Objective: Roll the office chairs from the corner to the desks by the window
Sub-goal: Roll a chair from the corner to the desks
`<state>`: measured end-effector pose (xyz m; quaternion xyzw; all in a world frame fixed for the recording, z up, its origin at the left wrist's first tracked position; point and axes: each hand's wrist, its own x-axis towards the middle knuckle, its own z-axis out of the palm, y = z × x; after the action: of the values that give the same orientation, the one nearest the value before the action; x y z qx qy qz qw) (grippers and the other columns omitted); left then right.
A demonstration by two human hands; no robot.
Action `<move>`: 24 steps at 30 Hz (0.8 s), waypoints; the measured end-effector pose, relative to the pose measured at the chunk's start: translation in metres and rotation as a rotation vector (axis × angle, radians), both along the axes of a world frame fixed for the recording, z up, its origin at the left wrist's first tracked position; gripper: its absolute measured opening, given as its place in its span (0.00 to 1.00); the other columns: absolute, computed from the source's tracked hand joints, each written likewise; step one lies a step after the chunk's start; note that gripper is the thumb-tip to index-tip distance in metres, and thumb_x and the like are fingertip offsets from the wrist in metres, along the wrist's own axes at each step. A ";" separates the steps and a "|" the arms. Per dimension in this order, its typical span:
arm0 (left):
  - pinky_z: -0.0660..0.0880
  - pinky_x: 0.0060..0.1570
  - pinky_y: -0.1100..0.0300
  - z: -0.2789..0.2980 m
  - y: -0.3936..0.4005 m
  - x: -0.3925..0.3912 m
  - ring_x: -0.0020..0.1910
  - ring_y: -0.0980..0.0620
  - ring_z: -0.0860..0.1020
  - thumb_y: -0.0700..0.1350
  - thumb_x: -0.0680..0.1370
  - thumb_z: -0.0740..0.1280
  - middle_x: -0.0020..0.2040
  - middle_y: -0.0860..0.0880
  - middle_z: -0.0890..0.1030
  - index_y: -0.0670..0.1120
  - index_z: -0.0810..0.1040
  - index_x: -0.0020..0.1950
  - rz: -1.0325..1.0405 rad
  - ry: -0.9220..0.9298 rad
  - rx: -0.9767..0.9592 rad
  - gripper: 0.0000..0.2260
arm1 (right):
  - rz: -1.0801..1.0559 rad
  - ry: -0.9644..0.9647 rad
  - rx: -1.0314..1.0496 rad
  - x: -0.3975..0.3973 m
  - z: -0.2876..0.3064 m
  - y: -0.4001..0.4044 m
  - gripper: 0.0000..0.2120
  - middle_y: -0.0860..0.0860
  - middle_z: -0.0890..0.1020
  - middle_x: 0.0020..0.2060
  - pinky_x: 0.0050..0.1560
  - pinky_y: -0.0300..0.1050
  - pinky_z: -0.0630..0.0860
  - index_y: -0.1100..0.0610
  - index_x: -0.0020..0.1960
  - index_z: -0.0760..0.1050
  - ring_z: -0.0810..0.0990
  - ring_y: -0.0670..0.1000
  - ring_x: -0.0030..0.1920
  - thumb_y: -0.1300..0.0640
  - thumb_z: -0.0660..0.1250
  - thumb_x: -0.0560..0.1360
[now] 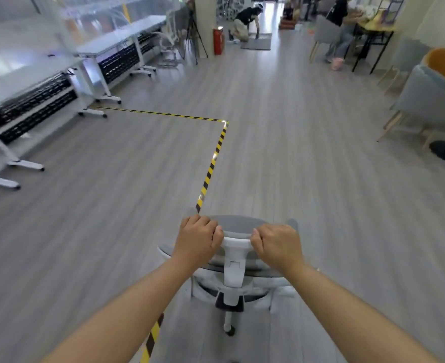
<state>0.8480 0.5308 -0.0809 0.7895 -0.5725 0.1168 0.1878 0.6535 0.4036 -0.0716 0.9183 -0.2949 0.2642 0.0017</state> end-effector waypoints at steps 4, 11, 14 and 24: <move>0.68 0.41 0.53 0.003 0.023 0.064 0.37 0.48 0.71 0.51 0.81 0.53 0.37 0.50 0.77 0.48 0.77 0.38 0.147 0.001 0.058 0.17 | 0.136 0.036 0.009 0.086 0.000 -0.007 0.20 0.47 0.76 0.26 0.30 0.40 0.60 0.53 0.31 0.76 0.71 0.50 0.24 0.49 0.55 0.78; 0.70 0.44 0.50 0.000 0.044 0.181 0.38 0.46 0.72 0.51 0.82 0.52 0.38 0.50 0.76 0.48 0.77 0.41 0.357 0.042 0.033 0.18 | 0.332 0.063 0.008 0.243 -0.006 -0.018 0.19 0.49 0.74 0.27 0.31 0.45 0.64 0.54 0.32 0.73 0.71 0.52 0.27 0.49 0.55 0.78; 0.66 0.44 0.52 0.001 0.049 0.242 0.38 0.47 0.72 0.51 0.81 0.53 0.37 0.50 0.77 0.48 0.77 0.40 0.416 0.028 0.025 0.18 | 0.382 0.075 0.000 0.316 -0.004 -0.020 0.19 0.47 0.74 0.27 0.28 0.44 0.68 0.53 0.32 0.74 0.70 0.50 0.26 0.50 0.54 0.78; 0.65 0.44 0.53 0.008 0.069 0.471 0.39 0.47 0.70 0.52 0.81 0.52 0.39 0.49 0.76 0.47 0.77 0.43 0.476 0.035 0.049 0.17 | 0.439 0.059 -0.121 0.561 0.005 -0.011 0.19 0.49 0.73 0.26 0.33 0.41 0.56 0.56 0.32 0.74 0.65 0.49 0.26 0.51 0.54 0.78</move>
<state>1.3187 0.5996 -0.0727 0.9084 -0.3697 0.1303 0.1455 1.2141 0.3925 -0.0671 0.9660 -0.0717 0.2483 0.0078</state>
